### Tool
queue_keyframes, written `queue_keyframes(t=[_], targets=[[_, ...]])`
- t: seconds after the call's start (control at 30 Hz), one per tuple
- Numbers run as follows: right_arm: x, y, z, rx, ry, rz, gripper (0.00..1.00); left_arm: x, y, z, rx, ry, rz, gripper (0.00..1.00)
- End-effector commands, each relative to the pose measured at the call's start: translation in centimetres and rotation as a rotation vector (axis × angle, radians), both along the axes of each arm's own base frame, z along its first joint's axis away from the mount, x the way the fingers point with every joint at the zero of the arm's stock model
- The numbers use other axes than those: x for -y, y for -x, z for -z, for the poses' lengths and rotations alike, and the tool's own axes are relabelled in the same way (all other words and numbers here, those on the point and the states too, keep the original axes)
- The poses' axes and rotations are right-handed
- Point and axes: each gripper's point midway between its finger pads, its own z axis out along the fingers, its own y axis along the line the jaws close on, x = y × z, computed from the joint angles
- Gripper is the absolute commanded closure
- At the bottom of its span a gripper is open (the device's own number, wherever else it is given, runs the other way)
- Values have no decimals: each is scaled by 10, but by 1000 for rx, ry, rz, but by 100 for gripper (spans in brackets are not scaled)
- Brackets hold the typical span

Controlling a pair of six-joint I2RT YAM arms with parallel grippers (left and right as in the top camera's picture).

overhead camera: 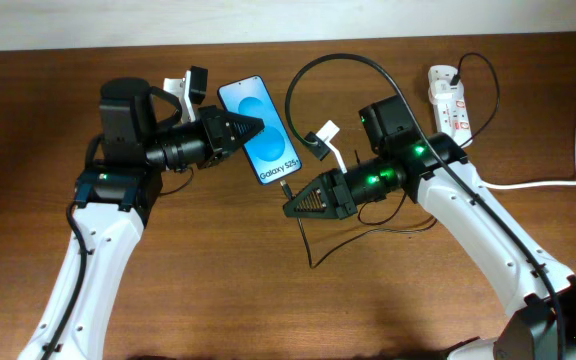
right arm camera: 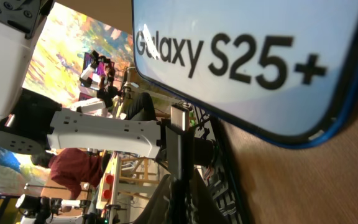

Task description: Plug charger to phone and switch on socket

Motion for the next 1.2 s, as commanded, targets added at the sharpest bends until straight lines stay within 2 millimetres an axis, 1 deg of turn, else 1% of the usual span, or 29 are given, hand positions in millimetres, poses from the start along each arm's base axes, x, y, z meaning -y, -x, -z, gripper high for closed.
queue_keyframes(t=[0.0, 0.1, 0.53, 0.6, 0.73, 0.87, 0.97, 1.17], targets=[[-1, 4, -9, 35, -25, -13, 96, 3, 4, -10, 43, 9, 33, 100], [0, 1, -4, 49, 4, 1, 96, 3, 4, -10, 43, 10, 35, 100], [-1, -3, -4, 79, 3, 7, 96, 3, 4, -10, 42, 10, 36, 100], [0, -6, 1, 51, 41, 31, 96, 3, 4, -10, 42, 10, 36, 100], [0, -6, 1, 49, 41, 32, 96, 4, 5, -11, 42, 14, 42, 100], [-1, -6, -2, 55, 27, 27, 96, 4, 6, -11, 42, 14, 43, 100], [-3, -5, -11, 68, -31, 4, 96, 4, 6, -11, 42, 16, 46, 100], [-4, -7, -13, 85, -38, 4, 96, 5, 8, -9, 47, 9, 59, 100]])
